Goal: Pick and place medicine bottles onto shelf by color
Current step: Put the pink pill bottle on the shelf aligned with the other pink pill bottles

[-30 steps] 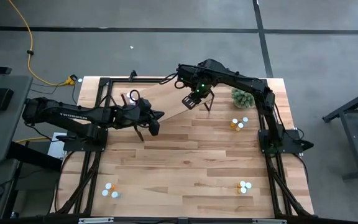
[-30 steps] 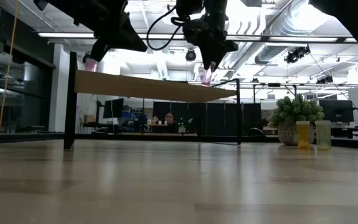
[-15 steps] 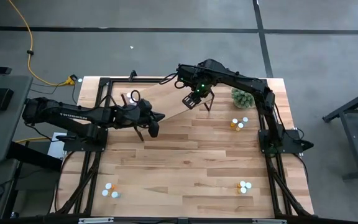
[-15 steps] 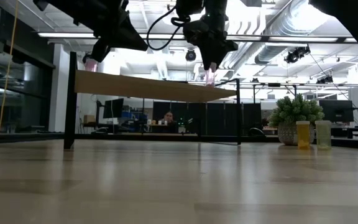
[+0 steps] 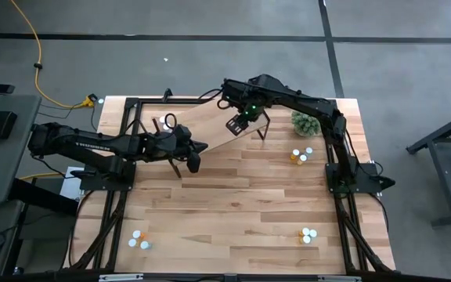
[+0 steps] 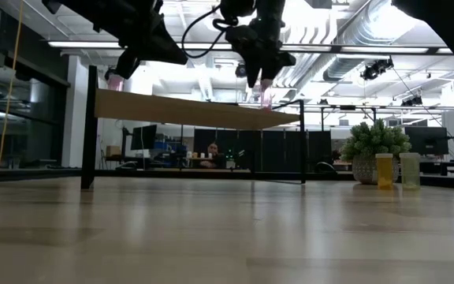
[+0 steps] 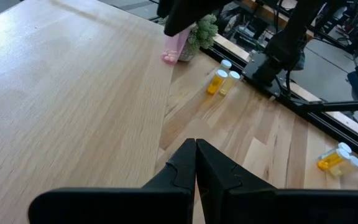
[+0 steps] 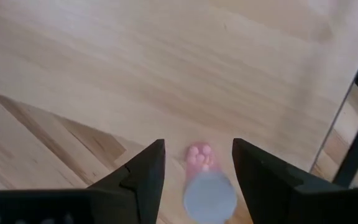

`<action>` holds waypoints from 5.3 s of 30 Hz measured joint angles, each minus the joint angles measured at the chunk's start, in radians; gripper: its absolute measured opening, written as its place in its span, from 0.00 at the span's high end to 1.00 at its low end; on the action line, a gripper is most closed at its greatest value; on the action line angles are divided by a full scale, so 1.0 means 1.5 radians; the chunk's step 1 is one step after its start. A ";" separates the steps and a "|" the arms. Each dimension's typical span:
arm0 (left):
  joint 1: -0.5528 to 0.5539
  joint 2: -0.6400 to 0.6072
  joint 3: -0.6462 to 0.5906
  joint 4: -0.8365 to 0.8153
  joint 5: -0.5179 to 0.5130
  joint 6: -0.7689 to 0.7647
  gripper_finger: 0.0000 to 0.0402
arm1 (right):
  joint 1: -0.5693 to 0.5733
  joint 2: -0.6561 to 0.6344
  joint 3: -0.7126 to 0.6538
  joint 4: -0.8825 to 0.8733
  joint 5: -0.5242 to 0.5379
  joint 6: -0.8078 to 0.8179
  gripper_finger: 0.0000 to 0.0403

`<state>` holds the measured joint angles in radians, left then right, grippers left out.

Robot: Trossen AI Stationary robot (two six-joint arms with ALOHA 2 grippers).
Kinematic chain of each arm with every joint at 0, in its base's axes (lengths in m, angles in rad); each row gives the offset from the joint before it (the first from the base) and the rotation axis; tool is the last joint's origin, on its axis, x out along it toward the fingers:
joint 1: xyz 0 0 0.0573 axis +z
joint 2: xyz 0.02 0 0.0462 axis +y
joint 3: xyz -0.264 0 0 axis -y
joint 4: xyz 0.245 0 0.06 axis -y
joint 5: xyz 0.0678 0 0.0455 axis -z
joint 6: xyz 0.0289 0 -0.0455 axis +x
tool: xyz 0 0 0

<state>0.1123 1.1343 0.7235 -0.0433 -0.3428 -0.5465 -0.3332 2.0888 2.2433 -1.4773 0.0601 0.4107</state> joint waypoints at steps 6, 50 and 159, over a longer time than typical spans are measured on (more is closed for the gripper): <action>0.000 0.000 0.000 0.000 0.000 0.000 1.00 | -0.003 0.000 0.000 0.079 0.041 -0.048 0.55; 0.003 -0.087 0.000 0.224 0.087 0.128 1.00 | 0.197 -0.495 -1.011 1.084 0.361 -0.122 0.56; -0.020 -0.016 0.001 0.306 0.175 0.256 0.38 | 0.257 -0.332 -0.590 0.942 0.024 -0.245 0.78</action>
<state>0.0826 1.1110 0.7242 0.4153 -0.0803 -0.1631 0.0517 1.5913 1.3579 -0.0639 0.0963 0.0433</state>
